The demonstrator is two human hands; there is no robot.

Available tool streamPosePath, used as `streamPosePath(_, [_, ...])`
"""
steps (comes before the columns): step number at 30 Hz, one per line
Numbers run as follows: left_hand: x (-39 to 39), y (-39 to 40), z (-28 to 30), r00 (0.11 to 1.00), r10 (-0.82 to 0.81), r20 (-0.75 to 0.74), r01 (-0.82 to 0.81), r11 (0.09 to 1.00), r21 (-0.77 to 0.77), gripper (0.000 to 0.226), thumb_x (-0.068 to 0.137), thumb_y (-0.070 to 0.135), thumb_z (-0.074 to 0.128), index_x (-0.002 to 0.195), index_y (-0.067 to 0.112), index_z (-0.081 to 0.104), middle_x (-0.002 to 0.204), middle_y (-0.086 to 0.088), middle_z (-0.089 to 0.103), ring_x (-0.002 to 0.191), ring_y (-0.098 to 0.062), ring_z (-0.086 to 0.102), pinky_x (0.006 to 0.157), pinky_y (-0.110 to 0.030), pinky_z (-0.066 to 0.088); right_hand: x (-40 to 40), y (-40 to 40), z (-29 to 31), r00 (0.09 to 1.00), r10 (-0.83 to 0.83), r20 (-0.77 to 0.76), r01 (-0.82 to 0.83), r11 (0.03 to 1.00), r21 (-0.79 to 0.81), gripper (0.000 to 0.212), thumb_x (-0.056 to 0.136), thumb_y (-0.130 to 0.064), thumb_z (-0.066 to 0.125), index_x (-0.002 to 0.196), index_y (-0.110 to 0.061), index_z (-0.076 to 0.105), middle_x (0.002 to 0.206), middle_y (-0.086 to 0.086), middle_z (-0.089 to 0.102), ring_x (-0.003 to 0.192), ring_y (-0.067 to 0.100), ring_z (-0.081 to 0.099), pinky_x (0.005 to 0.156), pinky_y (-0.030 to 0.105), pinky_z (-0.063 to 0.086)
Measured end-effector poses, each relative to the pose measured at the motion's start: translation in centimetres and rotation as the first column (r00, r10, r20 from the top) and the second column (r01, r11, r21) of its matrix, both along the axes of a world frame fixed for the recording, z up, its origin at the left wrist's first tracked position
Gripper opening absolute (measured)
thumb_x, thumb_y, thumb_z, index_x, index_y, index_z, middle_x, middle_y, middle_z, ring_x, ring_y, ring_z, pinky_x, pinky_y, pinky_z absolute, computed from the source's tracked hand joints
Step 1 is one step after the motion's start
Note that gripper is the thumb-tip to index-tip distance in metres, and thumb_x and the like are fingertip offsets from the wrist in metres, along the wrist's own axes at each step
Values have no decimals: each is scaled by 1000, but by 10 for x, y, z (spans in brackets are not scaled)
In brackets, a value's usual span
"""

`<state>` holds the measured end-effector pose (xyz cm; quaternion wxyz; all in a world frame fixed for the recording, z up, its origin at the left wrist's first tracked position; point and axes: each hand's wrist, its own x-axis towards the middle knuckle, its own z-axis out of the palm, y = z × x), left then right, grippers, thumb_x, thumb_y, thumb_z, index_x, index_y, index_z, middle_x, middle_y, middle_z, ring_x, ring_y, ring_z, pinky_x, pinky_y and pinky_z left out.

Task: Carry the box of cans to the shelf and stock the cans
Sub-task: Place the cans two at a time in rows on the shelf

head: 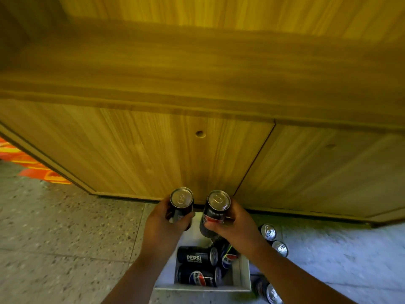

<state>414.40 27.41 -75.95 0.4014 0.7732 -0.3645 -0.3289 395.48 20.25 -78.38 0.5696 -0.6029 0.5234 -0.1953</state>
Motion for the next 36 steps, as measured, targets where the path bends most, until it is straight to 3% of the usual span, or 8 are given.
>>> streamPosePath(4, [-8, 4, 106, 999, -32, 6, 32, 999, -18, 47, 69, 33, 85, 111, 41, 64, 96, 27, 69, 92, 13, 62, 69, -3, 42, -12, 10, 111, 999, -47, 8, 47, 999, -3, 67, 61, -37, 91, 118, -45, 57, 112, -20, 70, 106, 0, 64, 94, 29, 53])
streamPosePath(11, [-11, 3, 313, 995, -76, -61, 71, 995, -75, 57, 71, 31, 85, 120, 43, 58, 105, 24, 67, 101, -1, 62, 81, -21, 50, -29, 9, 342, 994, -98, 36, 101, 993, -67, 62, 63, -30, 92, 115, -42, 60, 108, -22, 71, 103, 0, 65, 90, 24, 50])
streamPosePath(15, [-14, -1, 449, 992, -88, -91, 77, 990, -122, 75, 67, 27, 88, 126, 48, 48, 109, 24, 64, 103, -5, 62, 87, -27, 50, -36, 7, 472, 989, -121, 89, 130, 986, -102, 72, 60, -37, 93, 121, -45, 57, 112, -22, 69, 104, -5, 63, 91, 24, 48])
streamPosePath(18, [-19, -6, 548, 990, -103, -97, 84, 980, -178, 67, 64, 25, 90, 108, 51, 48, 102, 24, 65, 98, -4, 64, 88, -30, 52, -37, 3, 565, 986, -101, 132, 117, 986, -121, 77, 55, -40, 93, 121, -50, 55, 114, -24, 68, 107, -5, 62, 91, 24, 49])
streamPosePath(21, [-25, -10, 634, 989, -101, -105, 75, 971, -225, 65, 65, 24, 89, 113, 45, 51, 103, 19, 67, 98, -6, 64, 84, -27, 53, -39, 3, 648, 982, -82, 170, 110, 980, -163, 79, 44, -49, 93, 114, -54, 57, 112, -24, 69, 105, -1, 64, 90, 28, 52])
streamPosePath(24, [-28, -12, 703, 984, -94, -149, 50, 960, -276, 61, 70, 19, 86, 116, 38, 52, 102, 19, 64, 92, 1, 60, 73, -20, 47, -43, 3, 711, 981, -75, 180, 110, 974, -199, 75, 46, -45, 94, 111, -53, 59, 108, -25, 69, 99, -4, 65, 87, 26, 51])
streamPosePath(29, [-34, -26, 790, 988, -140, -62, 114, 943, -314, 56, 76, 25, 81, 120, 41, 50, 100, 29, 56, 93, 2, 57, 78, -21, 40, -46, -15, 786, 986, -51, 157, 87, 968, -234, 66, 58, -37, 91, 113, -48, 56, 107, -21, 70, 98, -4, 64, 93, 30, 50])
streamPosePath(36, [-44, -63, 832, 993, -116, 0, 108, 925, -365, 58, 77, 19, 81, 128, 28, 55, 102, 26, 57, 90, 3, 57, 73, -16, 43, -46, -55, 838, 977, 17, 214, 44, 959, -279, 63, 70, -20, 88, 117, -45, 54, 113, -18, 68, 106, -4, 62, 91, 26, 50])
